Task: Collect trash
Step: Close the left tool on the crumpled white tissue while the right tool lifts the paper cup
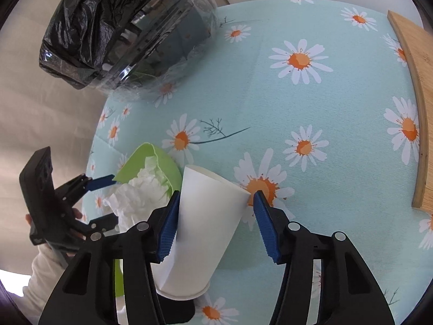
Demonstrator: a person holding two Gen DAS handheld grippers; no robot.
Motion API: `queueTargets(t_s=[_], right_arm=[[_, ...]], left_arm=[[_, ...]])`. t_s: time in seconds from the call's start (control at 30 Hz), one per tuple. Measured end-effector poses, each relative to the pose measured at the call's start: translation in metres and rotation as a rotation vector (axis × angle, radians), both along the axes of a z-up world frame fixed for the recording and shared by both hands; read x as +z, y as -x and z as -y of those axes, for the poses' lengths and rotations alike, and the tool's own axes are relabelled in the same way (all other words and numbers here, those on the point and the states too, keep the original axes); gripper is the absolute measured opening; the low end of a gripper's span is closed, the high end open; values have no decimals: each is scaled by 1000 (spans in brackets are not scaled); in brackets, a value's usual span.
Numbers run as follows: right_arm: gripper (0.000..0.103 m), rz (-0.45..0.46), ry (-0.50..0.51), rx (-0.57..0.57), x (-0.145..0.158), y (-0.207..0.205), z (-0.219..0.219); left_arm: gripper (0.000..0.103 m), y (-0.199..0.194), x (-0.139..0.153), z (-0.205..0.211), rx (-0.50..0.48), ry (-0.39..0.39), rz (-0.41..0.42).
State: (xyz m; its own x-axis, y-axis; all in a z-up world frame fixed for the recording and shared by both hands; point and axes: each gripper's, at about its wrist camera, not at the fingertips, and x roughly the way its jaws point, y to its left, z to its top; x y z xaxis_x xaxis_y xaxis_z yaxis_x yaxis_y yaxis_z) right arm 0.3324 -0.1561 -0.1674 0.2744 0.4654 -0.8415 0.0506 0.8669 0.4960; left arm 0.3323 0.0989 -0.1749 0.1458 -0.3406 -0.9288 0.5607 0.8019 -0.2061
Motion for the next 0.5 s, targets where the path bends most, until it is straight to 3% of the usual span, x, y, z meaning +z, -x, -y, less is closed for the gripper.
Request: queueTargets(t_s=[0.17, 0.3, 0.5], right_arm=[[47, 7, 29, 39, 5, 1, -9], [47, 17, 39, 36, 10, 5, -7], [47, 44, 49, 18, 20, 19, 2]], left_arm=[[51, 9, 6, 2, -35, 17, 4], [45, 17, 11, -5, -39, 8, 15], [44, 26, 16, -16, -8, -30, 46]])
